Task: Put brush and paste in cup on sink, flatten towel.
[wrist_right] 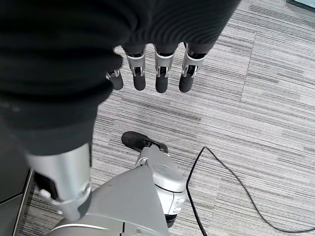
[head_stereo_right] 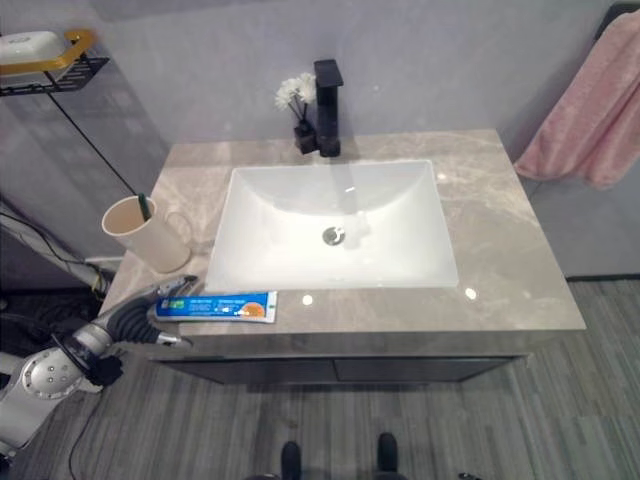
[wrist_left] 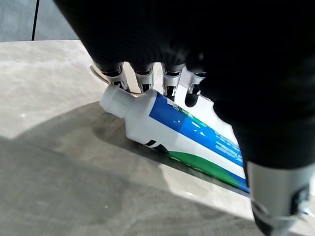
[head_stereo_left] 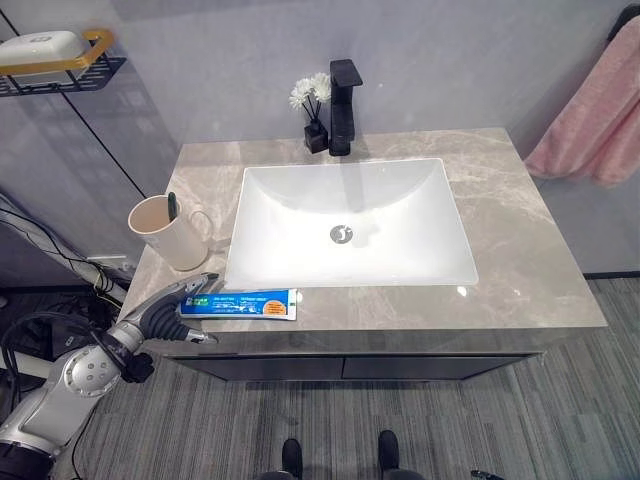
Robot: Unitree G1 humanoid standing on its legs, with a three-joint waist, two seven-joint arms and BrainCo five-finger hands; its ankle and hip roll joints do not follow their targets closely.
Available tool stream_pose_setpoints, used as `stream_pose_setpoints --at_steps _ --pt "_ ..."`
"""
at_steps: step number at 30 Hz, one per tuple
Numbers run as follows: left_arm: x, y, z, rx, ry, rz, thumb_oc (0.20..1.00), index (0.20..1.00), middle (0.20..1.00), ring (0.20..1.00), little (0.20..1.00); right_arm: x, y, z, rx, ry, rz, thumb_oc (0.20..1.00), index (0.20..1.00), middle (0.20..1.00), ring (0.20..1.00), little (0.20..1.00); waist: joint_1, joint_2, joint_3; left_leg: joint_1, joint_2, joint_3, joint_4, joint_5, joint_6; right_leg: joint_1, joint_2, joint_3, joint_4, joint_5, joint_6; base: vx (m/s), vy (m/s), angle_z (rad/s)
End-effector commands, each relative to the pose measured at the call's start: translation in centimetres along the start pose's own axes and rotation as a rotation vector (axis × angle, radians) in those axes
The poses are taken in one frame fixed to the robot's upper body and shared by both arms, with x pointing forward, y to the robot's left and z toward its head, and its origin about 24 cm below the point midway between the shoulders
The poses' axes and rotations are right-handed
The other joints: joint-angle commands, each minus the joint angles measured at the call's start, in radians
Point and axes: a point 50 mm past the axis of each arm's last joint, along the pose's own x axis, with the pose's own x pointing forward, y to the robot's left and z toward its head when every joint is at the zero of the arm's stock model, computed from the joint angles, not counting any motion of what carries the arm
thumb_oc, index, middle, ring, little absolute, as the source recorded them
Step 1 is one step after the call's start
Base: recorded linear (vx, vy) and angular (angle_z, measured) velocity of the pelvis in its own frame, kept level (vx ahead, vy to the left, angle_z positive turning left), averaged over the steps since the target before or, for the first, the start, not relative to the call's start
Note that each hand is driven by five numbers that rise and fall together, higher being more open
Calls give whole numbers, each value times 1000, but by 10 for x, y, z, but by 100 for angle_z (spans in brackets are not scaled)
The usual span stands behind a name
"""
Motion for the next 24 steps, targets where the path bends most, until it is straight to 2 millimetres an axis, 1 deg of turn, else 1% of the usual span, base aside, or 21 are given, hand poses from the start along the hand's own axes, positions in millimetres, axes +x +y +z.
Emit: stream_pose_setpoints --at_steps 1,2,6,9,13,19,24 --pt "7 14 8 48 -39 47 1000 1000 1000 1000 1000 0 1 1 -44 5 2 1000 1000 1000 1000 1000 -27 -43 -8 -39 -7 -23 5 -3 -1 -12 -111 -5 7 70 81 0 0 0" --pt "8 10 7 28 -36 45 1000 1000 1000 1000 1000 0 0 1 -41 5 -1 1000 1000 1000 1000 1000 -29 -43 -7 -41 -5 -23 5 -2 -1 -15 -109 -4 7 69 80 0 0 0" --pt "8 9 7 17 -36 45 1000 1000 1000 1000 1000 0 -2 1 -27 3 -6 1000 1000 1000 1000 1000 -29 -43 -6 -43 -3 -23 5 -1 -2 -18 -107 -2 7 68 79 0 0 0" --pt "7 6 6 5 -30 41 1000 1000 1000 1000 1000 0 -2 -1 37 3 -10 1000 1000 1000 1000 1000 -31 -42 -7 -43 0 -22 5 -1 -3 -20 -105 -1 7 66 76 5 -6 -1" --pt "6 1 5 9 -24 42 1000 1000 1000 1000 1000 1 -1 5 40 -19 -11 1000 1000 1000 1000 1000 -28 -44 -3 -47 5 -21 5 3 -5 -24 -101 1 7 63 72 6 -24 -5" --pt "4 -7 1 14 1 24 1000 1000 1000 1000 1000 1 1 6 33 -24 -10 1000 1000 1000 1000 1000 -26 -39 -1 -41 15 -21 5 4 -10 -18 -94 1 7 54 66 8 -19 -3" --pt "3 -14 -2 54 20 -8 1000 1000 1000 1000 1000 1 0 6 22 -27 -16 1000 1000 1000 1000 1000 -26 -36 0 -34 23 -23 5 4 -15 -9 -86 -2 7 46 63 12 -35 0"
